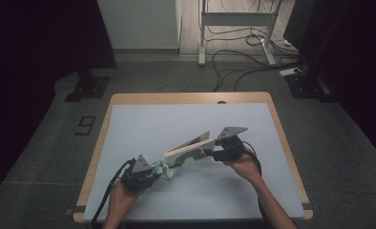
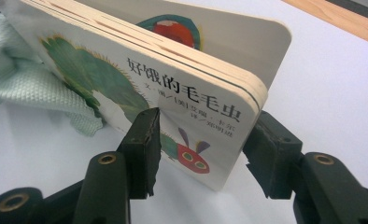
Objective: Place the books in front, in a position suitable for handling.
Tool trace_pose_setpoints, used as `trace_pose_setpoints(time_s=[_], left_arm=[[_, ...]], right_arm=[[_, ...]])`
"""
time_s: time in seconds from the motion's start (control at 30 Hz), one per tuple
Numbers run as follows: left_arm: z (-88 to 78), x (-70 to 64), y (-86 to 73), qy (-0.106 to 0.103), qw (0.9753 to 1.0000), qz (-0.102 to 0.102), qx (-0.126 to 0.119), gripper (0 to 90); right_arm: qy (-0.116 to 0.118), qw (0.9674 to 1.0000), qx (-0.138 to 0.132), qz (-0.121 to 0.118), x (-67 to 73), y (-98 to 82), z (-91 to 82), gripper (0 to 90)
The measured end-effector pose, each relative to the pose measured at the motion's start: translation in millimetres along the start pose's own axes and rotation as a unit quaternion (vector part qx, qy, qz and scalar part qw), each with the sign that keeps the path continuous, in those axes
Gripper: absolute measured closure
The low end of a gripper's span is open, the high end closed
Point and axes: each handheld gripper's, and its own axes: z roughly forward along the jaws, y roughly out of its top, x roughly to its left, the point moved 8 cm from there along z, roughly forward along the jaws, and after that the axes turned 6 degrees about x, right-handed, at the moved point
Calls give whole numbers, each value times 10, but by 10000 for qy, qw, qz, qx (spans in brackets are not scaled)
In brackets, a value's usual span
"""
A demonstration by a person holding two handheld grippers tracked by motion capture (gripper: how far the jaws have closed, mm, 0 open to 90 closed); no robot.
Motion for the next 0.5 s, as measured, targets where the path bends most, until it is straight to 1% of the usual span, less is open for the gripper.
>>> trace_pose_setpoints(time_s=[0.2, 0.3, 0.33, 0.4, 0.43, 0.5], left_arm=[[176, 69, -21, 46, 9998, -19, 199, 723], [274, 91, -42, 13, 9995, -35, 307, 723], [309, 91, -50, -28, 9995, -43, 325, 723], [377, 87, -60, -97, 9994, -61, 324, 719], [393, 89, -56, -109, 9995, -91, 270, 719], [397, 94, -52, -127, 9995, -132, 249, 717]], right_arm=[[-5, 10000, -6, 11, -2, -6, 3, 473], [-22, 10000, -16, 21, -2, -8, 8, 474], [-25, 10000, -13, 16, -2, -10, 6, 475], [-14, 10000, -18, 11, 1, -16, 2, 480], [-14, 10000, -18, 11, 1, -16, 2, 480], [-33, 10000, -7, 6, 2, -18, -1, 485]])
